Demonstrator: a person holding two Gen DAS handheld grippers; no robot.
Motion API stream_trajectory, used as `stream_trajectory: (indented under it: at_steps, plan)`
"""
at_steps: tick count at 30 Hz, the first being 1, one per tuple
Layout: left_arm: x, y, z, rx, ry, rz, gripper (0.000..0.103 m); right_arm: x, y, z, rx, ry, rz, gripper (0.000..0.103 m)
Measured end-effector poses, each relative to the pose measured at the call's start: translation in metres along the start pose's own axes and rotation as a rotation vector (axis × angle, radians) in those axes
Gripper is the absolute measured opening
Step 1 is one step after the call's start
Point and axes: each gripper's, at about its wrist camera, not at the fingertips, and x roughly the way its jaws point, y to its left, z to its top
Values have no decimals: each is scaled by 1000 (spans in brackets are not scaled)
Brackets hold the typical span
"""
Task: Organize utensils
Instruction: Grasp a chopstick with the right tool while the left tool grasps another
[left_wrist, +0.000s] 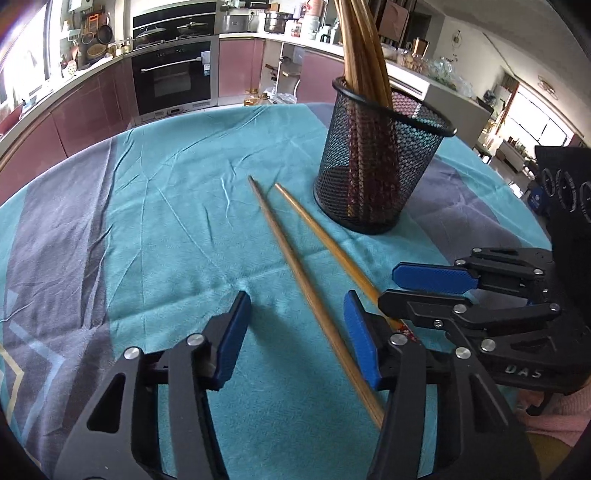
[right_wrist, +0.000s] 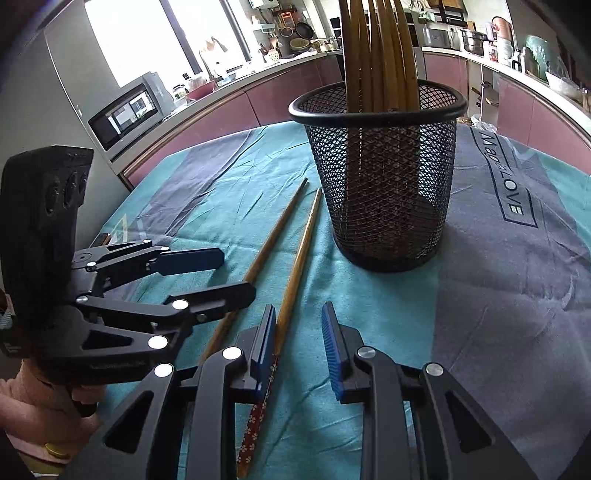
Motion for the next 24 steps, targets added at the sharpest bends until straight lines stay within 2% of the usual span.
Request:
stream_trajectory:
  at_steps: [5,16,24]
  plan:
    - [1,-6,-1,13,-5,44,41,-1,-2,-1,-6,-1,2,24]
    - [-6,-8,-12,-26,-14,36,12,4,3,3,-33,-5,-23,24]
    - [-6,-5,-12,-41,-1,26,14,10,4,9,-34,-4,-33,19]
